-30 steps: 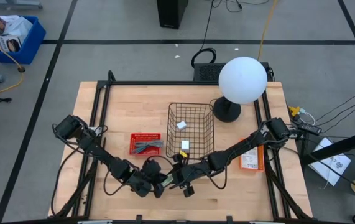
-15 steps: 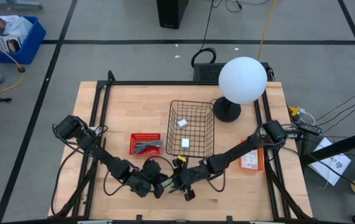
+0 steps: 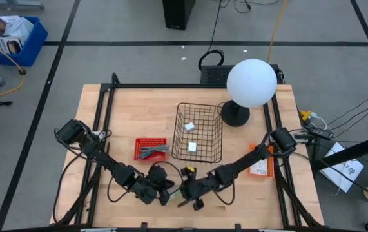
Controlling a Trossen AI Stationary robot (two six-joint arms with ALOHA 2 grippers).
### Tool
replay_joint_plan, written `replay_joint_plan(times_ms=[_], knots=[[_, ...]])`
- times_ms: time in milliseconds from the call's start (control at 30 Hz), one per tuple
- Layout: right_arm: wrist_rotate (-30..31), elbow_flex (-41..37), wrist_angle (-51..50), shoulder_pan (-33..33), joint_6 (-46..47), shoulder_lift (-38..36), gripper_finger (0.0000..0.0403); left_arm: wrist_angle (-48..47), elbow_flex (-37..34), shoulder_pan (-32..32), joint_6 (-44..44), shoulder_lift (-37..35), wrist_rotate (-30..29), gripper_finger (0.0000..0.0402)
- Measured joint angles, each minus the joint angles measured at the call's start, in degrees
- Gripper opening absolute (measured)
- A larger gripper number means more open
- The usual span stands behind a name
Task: Pick and place items into bin
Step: Put the card reader box into the orange basket
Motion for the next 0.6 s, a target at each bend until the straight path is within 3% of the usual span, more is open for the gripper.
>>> replay_joint_plan(times_ms=[167, 300, 433, 600], knots=[[1.2, 0.0, -1.6, 2.3, 5.3, -2.5, 0.0034, 0.3, 0.0, -0.1, 0.0, 0.0, 0.3, 0.0031], [7.7, -0.1, -7.7, 5.9, 10.0, -6.7, 0.0030, 0.9, 0.1, -0.1, 1.0, 0.0, 0.2, 0.0031], [17.7, 0.1, -17.3, 10.3, 18.9, -13.6, 0.0030, 1.6, 0.0, -0.2, 3.0, 0.0, 0.4, 0.0031], [34.3, 0.0, -34.8, 15.9, 37.2, -21.2, 0.0033, 2.4, 0.0, -0.1, 3.2, 0.0, 0.0, 0.0031]])
